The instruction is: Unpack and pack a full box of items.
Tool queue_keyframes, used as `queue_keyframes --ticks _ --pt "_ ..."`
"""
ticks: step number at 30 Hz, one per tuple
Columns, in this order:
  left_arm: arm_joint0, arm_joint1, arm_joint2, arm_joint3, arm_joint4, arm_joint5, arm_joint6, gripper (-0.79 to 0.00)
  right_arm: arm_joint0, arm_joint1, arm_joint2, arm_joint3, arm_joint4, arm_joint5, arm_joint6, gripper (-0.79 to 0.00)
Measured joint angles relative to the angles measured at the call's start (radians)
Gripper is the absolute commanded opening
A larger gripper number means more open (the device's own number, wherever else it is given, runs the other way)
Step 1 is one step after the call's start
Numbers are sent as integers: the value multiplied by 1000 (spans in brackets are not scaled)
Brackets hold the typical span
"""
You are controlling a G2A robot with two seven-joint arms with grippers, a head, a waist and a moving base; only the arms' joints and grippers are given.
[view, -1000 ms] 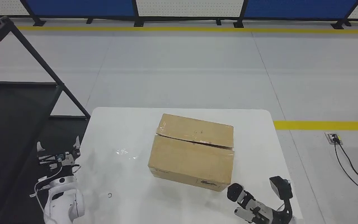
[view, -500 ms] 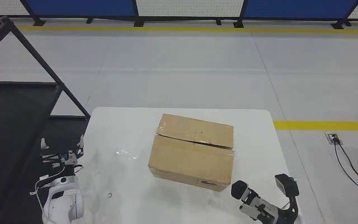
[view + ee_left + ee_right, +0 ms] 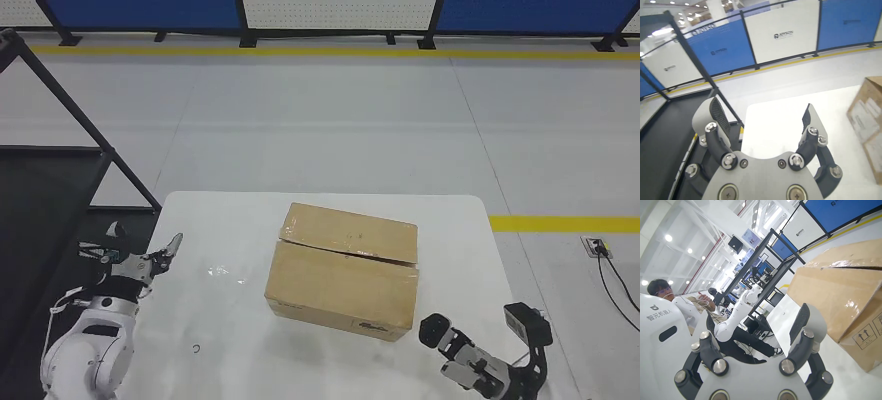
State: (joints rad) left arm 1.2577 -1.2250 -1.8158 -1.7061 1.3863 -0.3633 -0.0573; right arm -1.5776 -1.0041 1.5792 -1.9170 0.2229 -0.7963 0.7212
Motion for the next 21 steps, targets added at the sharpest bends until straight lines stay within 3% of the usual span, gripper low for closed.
queue_keyframes --ticks 5,11,14,21 --pt "1 21 -44 -23 -144 -267 -110 0 78 20 18 36 171 9 189 0" --pt "-6 42 -76 -11 -386 -477 -241 0 190 36 34 106 280 63 332 0" --pt "-10 48 -80 -7 -480 -501 -294 0 231 40 37 140 294 97 361 0" --pt "-10 48 -79 -8 -462 -499 -286 0 229 40 37 139 292 97 360 0"
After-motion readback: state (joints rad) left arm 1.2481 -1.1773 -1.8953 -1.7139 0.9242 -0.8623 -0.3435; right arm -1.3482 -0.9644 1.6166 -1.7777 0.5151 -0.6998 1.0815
